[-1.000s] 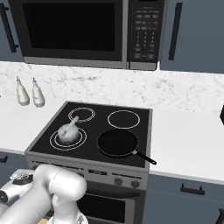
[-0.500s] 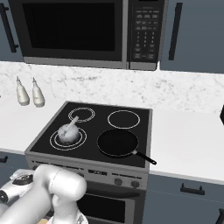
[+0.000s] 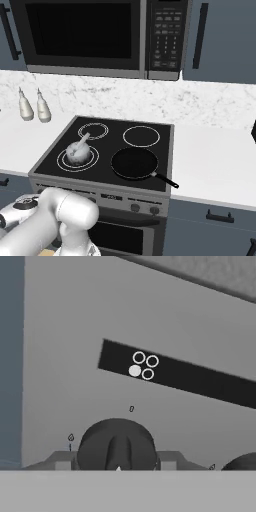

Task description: Pick the kettle from the counter and place it on a stove burner. Then turn the burner on.

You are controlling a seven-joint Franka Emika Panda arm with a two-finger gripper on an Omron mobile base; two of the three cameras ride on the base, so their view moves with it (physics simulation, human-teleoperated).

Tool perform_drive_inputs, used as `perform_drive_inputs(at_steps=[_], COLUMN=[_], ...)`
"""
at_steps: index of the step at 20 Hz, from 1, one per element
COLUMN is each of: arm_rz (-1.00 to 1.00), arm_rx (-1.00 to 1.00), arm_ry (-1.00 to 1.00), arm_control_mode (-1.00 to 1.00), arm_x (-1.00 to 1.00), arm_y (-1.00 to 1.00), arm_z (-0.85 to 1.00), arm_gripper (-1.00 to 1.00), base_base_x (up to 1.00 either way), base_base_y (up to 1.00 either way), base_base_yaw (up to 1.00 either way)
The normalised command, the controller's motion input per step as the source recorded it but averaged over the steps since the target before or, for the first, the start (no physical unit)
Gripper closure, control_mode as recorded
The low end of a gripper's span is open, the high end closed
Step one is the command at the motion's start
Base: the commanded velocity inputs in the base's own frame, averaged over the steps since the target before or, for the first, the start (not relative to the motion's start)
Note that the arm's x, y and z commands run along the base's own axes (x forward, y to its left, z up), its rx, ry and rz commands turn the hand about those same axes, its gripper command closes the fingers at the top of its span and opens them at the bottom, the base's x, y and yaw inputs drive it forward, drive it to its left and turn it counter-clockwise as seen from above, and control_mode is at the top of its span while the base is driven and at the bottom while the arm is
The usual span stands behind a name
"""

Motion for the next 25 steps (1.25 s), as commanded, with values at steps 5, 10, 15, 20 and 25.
perform_drive_inputs(at_steps=[5, 10, 15, 20, 25], arm_rz=[0.00, 0.00, 0.00, 0.00, 0.00], arm_rx=[-0.19, -0.15, -0.16, -0.15, -0.14], arm_ry=[-0.02, -0.09, -0.12, -0.08, -0.01], arm_control_mode=[-1.00, -1.00, -1.00, -1.00, -1.00], arm_x=[-0.32, -0.39, -0.49, -0.38, -0.12], arm_y=[0.00, 0.00, 0.00, 0.00, 0.00], arm_z=[0.00, 0.00, 0.00, 0.00, 0.03], arm_gripper=[1.00, 1.00, 1.00, 1.00, 1.00], base_base_x=[0.00, 0.00, 0.00, 0.00, 0.00], base_base_y=[0.00, 0.00, 0.00, 0.00, 0.00], base_base_yaw=[0.00, 0.00, 0.00, 0.00, 0.00])
